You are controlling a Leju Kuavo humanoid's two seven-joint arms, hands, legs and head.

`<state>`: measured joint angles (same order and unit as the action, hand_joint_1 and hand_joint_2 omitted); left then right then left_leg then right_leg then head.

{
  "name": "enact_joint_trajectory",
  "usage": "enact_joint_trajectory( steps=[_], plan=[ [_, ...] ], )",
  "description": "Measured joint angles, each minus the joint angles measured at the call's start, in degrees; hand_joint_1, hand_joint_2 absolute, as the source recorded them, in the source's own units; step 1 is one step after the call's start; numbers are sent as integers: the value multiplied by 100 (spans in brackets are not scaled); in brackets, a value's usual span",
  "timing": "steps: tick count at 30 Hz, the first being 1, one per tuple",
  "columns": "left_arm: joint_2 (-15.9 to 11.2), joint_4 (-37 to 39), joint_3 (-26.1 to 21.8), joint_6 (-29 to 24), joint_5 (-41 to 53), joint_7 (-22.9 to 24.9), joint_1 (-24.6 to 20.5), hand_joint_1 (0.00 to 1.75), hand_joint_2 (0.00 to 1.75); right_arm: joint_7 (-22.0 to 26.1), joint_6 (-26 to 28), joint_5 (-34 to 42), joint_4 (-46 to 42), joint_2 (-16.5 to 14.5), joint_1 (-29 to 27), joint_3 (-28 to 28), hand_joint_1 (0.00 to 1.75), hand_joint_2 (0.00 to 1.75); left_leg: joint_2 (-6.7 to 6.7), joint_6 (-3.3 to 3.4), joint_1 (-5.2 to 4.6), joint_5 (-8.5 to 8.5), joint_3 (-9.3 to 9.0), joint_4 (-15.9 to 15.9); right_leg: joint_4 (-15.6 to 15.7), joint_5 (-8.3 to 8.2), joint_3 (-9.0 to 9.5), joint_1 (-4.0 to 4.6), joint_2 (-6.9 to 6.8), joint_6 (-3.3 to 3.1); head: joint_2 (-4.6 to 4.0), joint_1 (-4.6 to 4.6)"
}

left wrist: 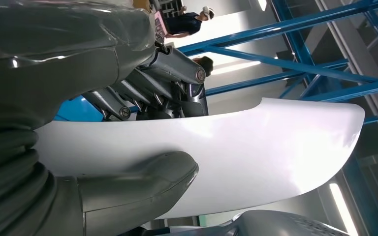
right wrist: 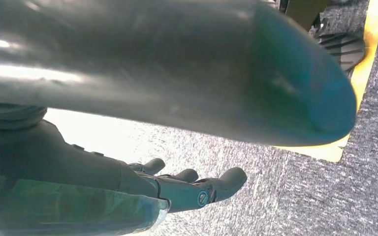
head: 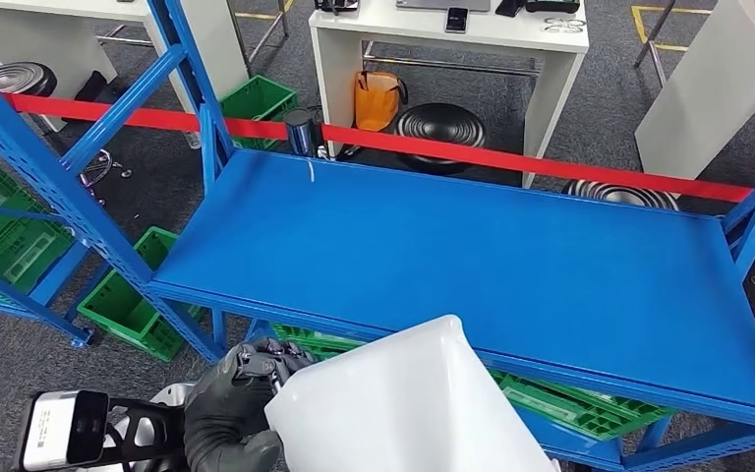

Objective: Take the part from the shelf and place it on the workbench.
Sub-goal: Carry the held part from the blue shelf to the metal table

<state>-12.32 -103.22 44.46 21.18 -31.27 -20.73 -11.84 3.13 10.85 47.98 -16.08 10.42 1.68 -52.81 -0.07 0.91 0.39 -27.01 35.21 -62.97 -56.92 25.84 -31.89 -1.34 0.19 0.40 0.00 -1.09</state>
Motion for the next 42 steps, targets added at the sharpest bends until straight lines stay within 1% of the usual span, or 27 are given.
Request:
enact_joint_trajectory(
  steps=[2, 4, 6, 8, 10, 11, 12, 13, 15, 16, 17, 20, 22, 23, 25, 26, 27, 28, 30, 32, 33, 35, 37, 38, 40, 41, 42],
  plan=[
    [-2, -11, -2, 15, -2, -8, -4, 175, 175, 0, -4, 3, -3, -11, 3, -2, 0, 0, 7, 89, -45, 153, -257, 527, 3, -4, -9, 15, 4, 22, 0, 2],
    [-5, -25, -2, 31, -3, -21, -6, 175, 175, 0, -7, 7, -5, -12, 3, -8, 0, 0, 15, 143, -82, 158, -270, 601, 22, -14, -18, 20, -2, 77, 0, 2],
    [-3, -44, 0, 49, -3, -36, -11, 175, 175, 2, -7, 13, -5, -14, 2, -15, 0, 0, 24, 202, -57, 214, -307, 692, -45, 27, -59, 19, -11, 117, 0, 7],
    [7, -59, 3, 74, -4, -48, -17, 175, 175, 6, -7, 20, -5, -13, 5, -20, 0, 0, 37, 250, -30, 274, -341, 777, -517, 254, -293, 24, -16, 88, 0, 18],
    [9, -60, 8, 93, -5, -56, -13, 175, 175, 8, -7, 27, -5, -7, -3, -25, 0, 0, 36, 266, -42, 284, -326, 782, -1315, 567, -681, 23, -16, 60, 0, 25],
    [8, -60, 13, 97, -5, -60, -8, 175, 175, 8, -7, 31, -5, -3, -13, -27, 0, 0, 32, 265, -46, 284, -320, 779, -1592, 646, -820, 18, -16, 79, 0, 26],
    [7, -60, 16, 101, -5, -65, -6, 175, 175, 7, -7, 35, -5, -1, -22, -29, 0, 0, 28, 264, -48, 283, -317, 774, -1677, 644, -866, 10, -17, 122, 0, 27],
    [7, -60, 19, 104, -5, -72, -6, 175, 175, 8, -7, 38, -5, 4, -27, -31, 0, 0, 23, 257, -46, 279, -317, 764, -1505, 547, -787, -3, -18, 183, 0, 28],
    [6, -60, 23, 110, -5, -84, -5, 175, 175, 10, -7, 39, -5, 16, -23, -34, 0, 0, 17, 214, -44, 249, -308, 706, -676, 234, -382, -30, -27, 290, 0, 30],
    [5, -61, 24, 119, -4, -90, -6, 175, 175, 11, -7, 39, -5, 21, -20, -37, 0, 0, 14, 178, -54, 222, -295, 663, -313, 113, -199, -33, -28, 292, 0, 29],
    [5, -64, 23, 129, -4, -93, -6, 175, 175, 13, -6, 40, -5, 23, -19, -40, 0, 0, 12, 143, -66, 200, -279, 628, -95, 44, -90, -28, -29, 263, 0, 29],
    [1, -73, 21, 163, -7, -103, -6, 175, 175, 15, -5, 49, -5, 20, -23, -61, 0, 0, 10, 73, -70, 177, -250, 587, -40, 8, -69, -15, -22, 132, 0, 27],
    [-2, -77, 11, 190, -8, -110, -8, 175, 175, 16, -5, 54, -5, 17, -22, -74, 0, 0, 6, 14, -47, 41, -175, 402, -31, -7, -63, -45, -18, 67, 0, 18],
    [-3, -79, 6, 202, -9, -114, -9, 175, 175, 16, -4, 55, -5, 16, -20, -78, 0, 0, 4, -22, -32, -116, -63, 149, -27, -12, -61, -60, -17, 40, 0, 13],
    [-5, -79, 1, 209, -11, -121, -4, 175, 175, 17, -3, 57, -5, 19, -21, -81, 0, 0, 2, -81, -6, -497, 301, -620, -29, -12, -70, -50, -18, 12, 0, 6],
    [-7, -79, 1, 210, -11, -121, 0, 175, 175, 18, -3, 58, -5, 19, -23, -82, 0, 0, 3, -94, 5, -609, 464, -951, -30, -11, -74, -42, -18, 11, 0, 6],
    [-9, -78, 1, 210, -11, -121, 3, 175, 175, 17, -3, 60, -5, 19, -25, -82, 0, 0, 3, -95, 12, -618, 543, -1106, -31, -10, -74, -35, -17, 10, 0, 6],
    [-10, -78, 1, 210, -12, -122, 4, 175, 175, 16, -3, 60, -5, 18, -26, -83, 0, 0, 2, -82, 17, -512, 505, -1024, -31, -10, -69, -28, -13, 11, 0, 6],
    [-11, -79, -2, 210, -12, -124, 0, 175, 175, 15, -3, 62, -5, 12, -23, -84, 0, 0, 0, -9, 9, -113, 134, -279, -29, -10, -51, -17, 0, 12, 0, 7],
    [-11, -82, -5, 210, -12, -126, -7, 175, 175, 16, -3, 63, -6, -5, -20, -85, 0, 0, 6, 74, -24, 115, -198, 390, -30, -12, -54, 15, 8, 28, 0, 9],
    [-13, -84, -7, 210, -13, -128, -7, 175, 175, 17, -3, 63, -7, -11, -20, -85, 0, 0, 8, 105, -44, 135, -257, 527, -28, -15, -62, 21, 7, 46, 0, 10],
    [-16, -89, -9, 210, -14, -133, -6, 175, 175, 16, -3, 63, -7, -10, -19, -85, 0, 0, 11, 143, -69, 139, -252, 571, -6, -29, -68, 25, 1, 104, 0, 9],
    [-14, -97, -11, 210, -14, -137, -11, 175, 175, 16, -3, 63, -7, -11, -17, -86, 0, 0, 22, 203, -50, 203, -290, 667, -122, 35, -134, 26, -5, 131, 0, 16],
    [-8, -100, -11, 210, -15, -139, -14, 175, 175, 17, -3, 63, -7, -11, -16, -87, 0, 0, 28, 232, -38, 237, -310, 716, -337, 142, -240, 30, -7, 118, 0, 22],
    [-1, -101, -7, 210, -18, -140, -12, 175, 175, 17, -3, 63, -7, -7, -21, -87, 0, 0, 34, 262, -36, 266, -309, 747, -1119, 474, -616, 28, -9, 65, 0, 31],
    [2, -101, -4, 210, -18, -139, -8, 175, 175, 17, -3, 63, -7, -3, -26, -87, 0, 0, 32, 262, -42, 266, -303, 745, -1500, 606, -800, 28, -9, 65, 0, 33],
    [2, -100, -1, 211, -18, -139, -4, 175, 175, 17, -3, 64, -7, 0, -32, -88, 0, 0, 31, 262, -47, 266, -301, 741, -1713, 660, -903, 24, -9, 91, 0, 33]
  ],
)
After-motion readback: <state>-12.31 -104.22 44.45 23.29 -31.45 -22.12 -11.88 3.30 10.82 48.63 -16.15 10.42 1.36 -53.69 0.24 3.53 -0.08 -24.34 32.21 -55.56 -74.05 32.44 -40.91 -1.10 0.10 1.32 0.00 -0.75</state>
